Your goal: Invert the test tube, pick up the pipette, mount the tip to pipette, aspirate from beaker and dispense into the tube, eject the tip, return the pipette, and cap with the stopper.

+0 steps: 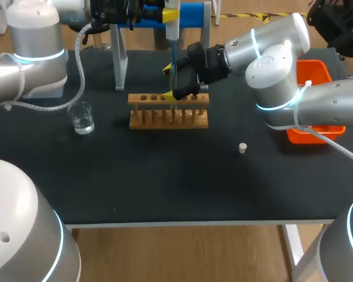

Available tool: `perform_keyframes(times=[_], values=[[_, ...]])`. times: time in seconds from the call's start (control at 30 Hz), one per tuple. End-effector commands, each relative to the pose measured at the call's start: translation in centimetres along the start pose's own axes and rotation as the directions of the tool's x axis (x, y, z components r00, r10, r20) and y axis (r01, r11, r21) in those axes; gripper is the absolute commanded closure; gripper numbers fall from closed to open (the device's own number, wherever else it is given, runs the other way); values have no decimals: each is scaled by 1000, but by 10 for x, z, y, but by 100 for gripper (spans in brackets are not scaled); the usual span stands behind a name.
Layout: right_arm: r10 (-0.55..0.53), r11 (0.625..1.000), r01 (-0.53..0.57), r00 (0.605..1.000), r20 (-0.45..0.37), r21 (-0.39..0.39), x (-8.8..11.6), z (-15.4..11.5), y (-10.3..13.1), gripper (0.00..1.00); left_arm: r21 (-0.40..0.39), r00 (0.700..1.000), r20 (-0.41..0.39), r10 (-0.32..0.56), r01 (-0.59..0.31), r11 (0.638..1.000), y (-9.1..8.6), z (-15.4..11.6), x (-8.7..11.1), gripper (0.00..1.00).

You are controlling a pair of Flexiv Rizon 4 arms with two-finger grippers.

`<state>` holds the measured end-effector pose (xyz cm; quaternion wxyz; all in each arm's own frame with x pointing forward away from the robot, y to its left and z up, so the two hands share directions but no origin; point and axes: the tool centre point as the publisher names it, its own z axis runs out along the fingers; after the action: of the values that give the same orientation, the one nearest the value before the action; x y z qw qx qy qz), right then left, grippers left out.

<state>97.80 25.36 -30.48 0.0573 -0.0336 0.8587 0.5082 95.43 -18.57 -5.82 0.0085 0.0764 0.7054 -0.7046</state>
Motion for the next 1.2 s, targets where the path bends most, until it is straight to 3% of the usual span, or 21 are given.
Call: perform_keyframes(times=[0.03,1.2], values=[[0,1000,0,1000,1,0,0,-1,0,0,3,1000,-1,-1,1,1000,3,0,-1,100],[0,1000,0,1000,1,0,0,-1,0,0,7,1000,0,-9,9,1000,16,0,-3,100]])
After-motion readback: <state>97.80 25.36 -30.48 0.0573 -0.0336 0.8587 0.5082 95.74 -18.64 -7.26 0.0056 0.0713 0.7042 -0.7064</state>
